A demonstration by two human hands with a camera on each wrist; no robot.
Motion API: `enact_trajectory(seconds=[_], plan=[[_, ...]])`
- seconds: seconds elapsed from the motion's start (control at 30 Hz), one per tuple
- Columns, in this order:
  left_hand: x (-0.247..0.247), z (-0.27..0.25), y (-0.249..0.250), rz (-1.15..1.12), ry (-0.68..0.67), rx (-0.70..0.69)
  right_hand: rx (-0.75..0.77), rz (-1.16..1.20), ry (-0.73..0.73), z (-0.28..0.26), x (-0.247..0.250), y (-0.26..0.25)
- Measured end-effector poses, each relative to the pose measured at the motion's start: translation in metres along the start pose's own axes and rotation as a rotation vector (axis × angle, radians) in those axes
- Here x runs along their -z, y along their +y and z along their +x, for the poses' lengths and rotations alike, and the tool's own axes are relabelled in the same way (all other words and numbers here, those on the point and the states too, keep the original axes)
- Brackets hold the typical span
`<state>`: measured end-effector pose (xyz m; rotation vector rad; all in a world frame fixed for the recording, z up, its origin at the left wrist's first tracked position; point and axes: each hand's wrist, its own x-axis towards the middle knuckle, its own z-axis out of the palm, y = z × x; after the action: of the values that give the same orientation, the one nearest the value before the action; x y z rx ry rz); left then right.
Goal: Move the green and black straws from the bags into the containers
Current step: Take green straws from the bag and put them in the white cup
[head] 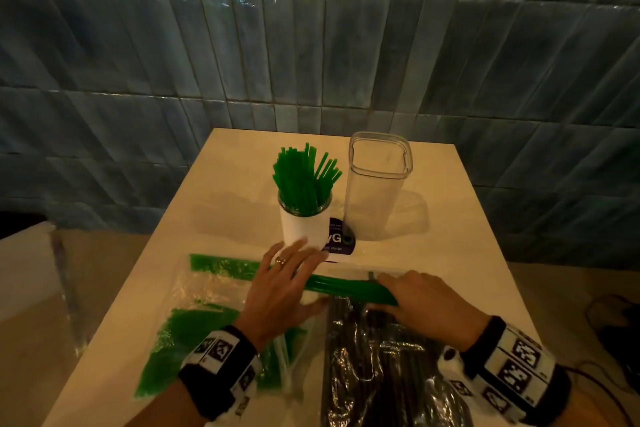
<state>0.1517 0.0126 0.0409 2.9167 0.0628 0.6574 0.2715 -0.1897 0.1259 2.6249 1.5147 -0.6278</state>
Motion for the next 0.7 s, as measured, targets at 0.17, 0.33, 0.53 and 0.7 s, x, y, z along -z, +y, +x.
enact_trajectory(seconds=[0.17, 0.33, 0.53, 0.7], plan=[[0.007, 0.007, 0.0, -0.183, -0.059, 0.296, 0.116, 0.214, 0.235, -0.004, 0.046, -0.018], [0.009, 0.015, 0.022, -0.409, 0.073, 0.266, 0.33, 0.475, 0.646, 0.0, 0.052, -0.049], [0.014, 0.031, 0.038, -0.595, 0.276, 0.343, 0.433, 0.761, 1.147, 0.014, 0.049, -0.055], [0.016, 0.04, 0.051, -0.763, 0.244, 0.337, 0.556, 1.137, 1.04, 0.016, 0.049, -0.084]])
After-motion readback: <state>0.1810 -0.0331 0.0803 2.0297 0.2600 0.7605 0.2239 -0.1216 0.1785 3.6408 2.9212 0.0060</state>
